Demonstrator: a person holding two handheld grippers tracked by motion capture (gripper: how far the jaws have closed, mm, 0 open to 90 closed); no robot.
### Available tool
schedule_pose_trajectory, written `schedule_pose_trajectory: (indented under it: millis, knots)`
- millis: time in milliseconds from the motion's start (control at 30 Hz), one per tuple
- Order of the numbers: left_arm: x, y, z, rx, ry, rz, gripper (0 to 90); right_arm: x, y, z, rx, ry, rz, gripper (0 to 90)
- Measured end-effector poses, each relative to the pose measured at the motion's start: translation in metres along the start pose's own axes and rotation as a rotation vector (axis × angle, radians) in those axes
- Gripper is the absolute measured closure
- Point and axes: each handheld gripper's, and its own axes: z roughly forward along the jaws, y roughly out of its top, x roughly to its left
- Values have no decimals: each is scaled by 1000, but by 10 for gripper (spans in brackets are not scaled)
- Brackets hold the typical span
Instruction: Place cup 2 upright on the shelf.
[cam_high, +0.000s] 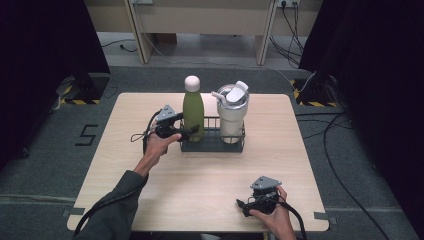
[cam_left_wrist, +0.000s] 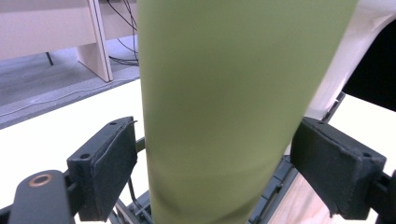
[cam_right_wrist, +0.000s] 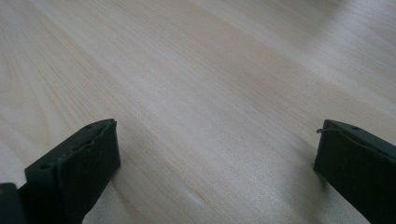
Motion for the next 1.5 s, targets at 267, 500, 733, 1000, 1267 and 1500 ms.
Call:
schedule_pose_trajectory:
  millis: [267, 500, 733, 1000, 1267, 1500]
  knots:
    - [-1, 2, -3, -1, -2, 1, 148, 0, 0, 0, 0, 0, 1, 4]
    - [-3, 5, -6, 1, -3, 3, 148, 0, 0, 0, 0, 0, 1, 4]
    - [-1, 6, -10, 0, -1, 2, 148, 0, 0, 0, 0, 0, 1, 4]
    - [-1, 6, -18, -3, -13, -14, 148, 0, 0, 0, 0, 0, 1, 4]
    - [0, 5, -29, 6, -19, -26, 148, 0, 0, 0, 0, 0, 1, 4]
    - [0, 3, -36, 10, -20, -44, 148, 0, 0, 0, 0, 0, 1, 4]
